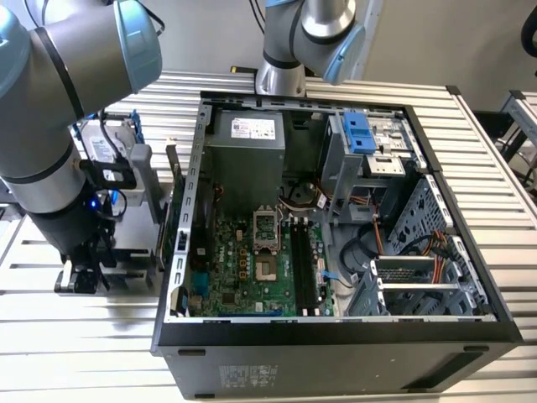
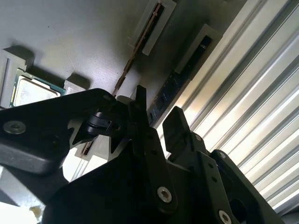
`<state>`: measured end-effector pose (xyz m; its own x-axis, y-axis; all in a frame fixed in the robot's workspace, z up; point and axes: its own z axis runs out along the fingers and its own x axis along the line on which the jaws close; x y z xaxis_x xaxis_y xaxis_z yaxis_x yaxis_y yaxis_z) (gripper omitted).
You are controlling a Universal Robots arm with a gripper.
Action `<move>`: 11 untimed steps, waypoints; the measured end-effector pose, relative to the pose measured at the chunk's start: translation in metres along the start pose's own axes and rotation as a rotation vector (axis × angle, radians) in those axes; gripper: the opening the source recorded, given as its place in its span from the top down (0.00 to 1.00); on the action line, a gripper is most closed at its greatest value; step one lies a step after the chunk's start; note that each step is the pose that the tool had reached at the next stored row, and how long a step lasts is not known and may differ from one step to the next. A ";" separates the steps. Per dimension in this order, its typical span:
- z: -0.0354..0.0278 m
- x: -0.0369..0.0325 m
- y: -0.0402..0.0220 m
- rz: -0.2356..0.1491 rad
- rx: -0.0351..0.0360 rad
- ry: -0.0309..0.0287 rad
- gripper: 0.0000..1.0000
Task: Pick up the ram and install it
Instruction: 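Pick up the ram and move it above insertion slot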
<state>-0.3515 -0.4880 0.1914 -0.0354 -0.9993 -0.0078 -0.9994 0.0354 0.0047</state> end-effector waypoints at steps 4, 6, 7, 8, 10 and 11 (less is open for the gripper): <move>0.0000 0.0000 0.0000 0.000 0.0000 0.0000 1.00; 0.0000 0.0000 0.0000 0.000 0.0000 0.0000 1.00; 0.0000 0.0000 0.0000 0.000 0.0000 0.0000 1.00; 0.0000 0.0000 0.0000 0.000 0.0000 0.0000 1.00; 0.0000 0.0000 0.0000 0.000 0.0000 0.0000 1.00; 0.0000 0.0000 0.0000 0.000 0.0000 0.0000 1.00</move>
<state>-0.3515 -0.4880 0.1914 -0.0350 -0.9994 -0.0078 -0.9994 0.0349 0.0047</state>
